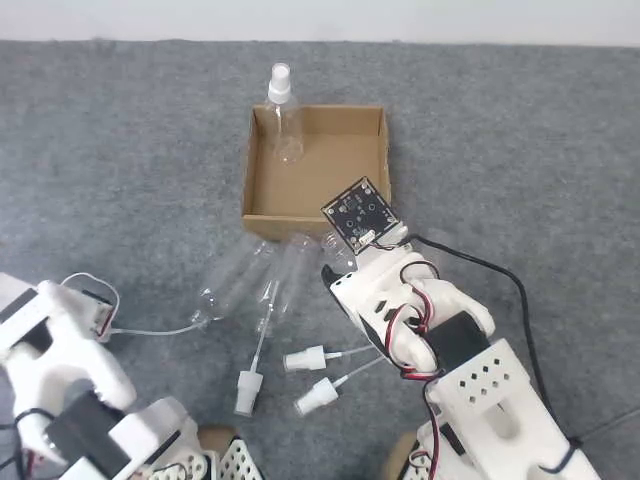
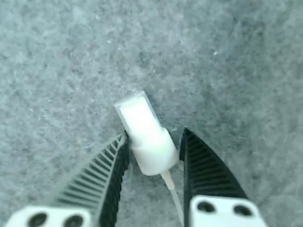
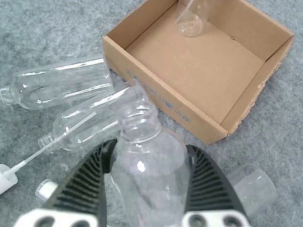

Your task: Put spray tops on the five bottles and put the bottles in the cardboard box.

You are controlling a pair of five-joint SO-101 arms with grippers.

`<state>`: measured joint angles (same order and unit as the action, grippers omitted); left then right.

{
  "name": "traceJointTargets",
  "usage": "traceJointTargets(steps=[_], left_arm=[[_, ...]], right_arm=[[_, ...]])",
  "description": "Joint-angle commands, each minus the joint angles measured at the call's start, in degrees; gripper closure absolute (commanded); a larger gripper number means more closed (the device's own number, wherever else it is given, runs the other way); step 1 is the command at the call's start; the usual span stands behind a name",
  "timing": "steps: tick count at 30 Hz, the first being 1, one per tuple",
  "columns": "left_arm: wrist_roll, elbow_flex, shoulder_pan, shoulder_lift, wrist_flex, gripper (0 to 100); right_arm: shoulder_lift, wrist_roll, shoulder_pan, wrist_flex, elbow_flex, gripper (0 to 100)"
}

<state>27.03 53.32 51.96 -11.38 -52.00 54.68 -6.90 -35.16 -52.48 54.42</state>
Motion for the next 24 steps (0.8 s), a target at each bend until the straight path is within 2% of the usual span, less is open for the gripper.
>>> traceJointTargets(steps=[1, 10, 17, 24], left_arm=[[0.88, -0.92, -0.26, -0.35, 1.14, 84], [0.88, -1.19, -1.93, -0.35, 1.76, 84], [0.88, -3.21, -1.85, -0.62, 4.84, 98], [0.79, -6.73, -1.49, -1.05, 4.84, 99]], right_arm=[[1.45, -0.09, 0.57, 1.27, -0.44, 95.7], [1.45, -0.09, 0.57, 1.27, -0.44, 95.7], [1.45, -0.09, 0.57, 1.27, -0.44, 95.7], [1.45, -0.09, 0.57, 1.27, -0.44, 95.7]])
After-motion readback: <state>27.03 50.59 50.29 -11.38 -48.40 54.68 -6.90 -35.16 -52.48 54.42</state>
